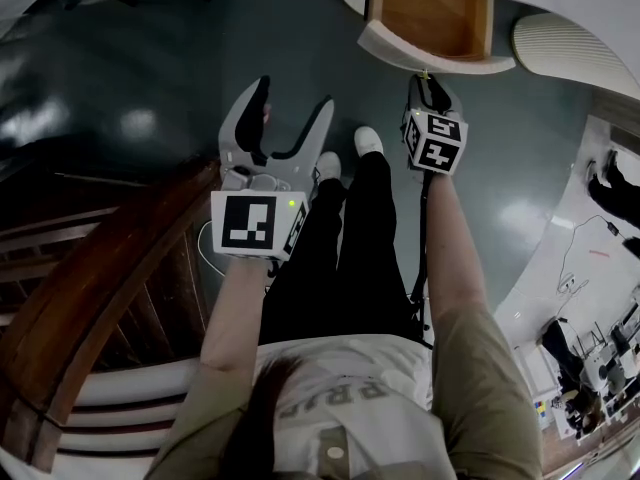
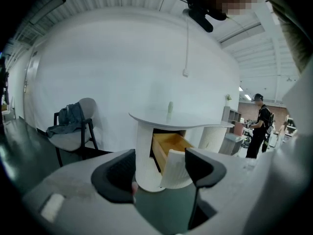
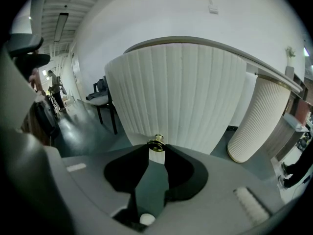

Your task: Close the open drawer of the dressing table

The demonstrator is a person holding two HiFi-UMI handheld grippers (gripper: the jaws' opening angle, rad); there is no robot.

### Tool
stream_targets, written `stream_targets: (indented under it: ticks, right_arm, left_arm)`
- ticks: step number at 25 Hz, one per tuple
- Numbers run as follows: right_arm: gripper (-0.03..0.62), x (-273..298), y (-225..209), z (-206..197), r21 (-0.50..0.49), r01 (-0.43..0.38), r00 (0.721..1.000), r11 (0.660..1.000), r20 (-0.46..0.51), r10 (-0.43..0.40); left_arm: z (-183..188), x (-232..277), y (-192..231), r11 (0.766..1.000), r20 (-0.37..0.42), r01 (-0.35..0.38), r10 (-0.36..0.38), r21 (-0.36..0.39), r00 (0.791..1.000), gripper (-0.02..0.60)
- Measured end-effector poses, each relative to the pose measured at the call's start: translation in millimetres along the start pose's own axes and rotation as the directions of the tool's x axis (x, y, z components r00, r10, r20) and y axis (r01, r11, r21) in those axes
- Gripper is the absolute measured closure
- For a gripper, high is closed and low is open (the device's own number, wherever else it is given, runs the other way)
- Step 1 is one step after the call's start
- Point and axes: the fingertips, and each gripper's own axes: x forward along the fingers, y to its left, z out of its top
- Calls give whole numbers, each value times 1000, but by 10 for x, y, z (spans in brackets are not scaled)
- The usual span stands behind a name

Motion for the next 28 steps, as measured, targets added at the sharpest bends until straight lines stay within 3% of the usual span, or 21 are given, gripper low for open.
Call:
stream_targets:
  ticks: [28]
  right_arm:
    - [488,284,-120,360,-14,-18,1000,1000,21,18]
  left_arm:
    - [10,191,77,998,-9,-51,50,-32,999,249]
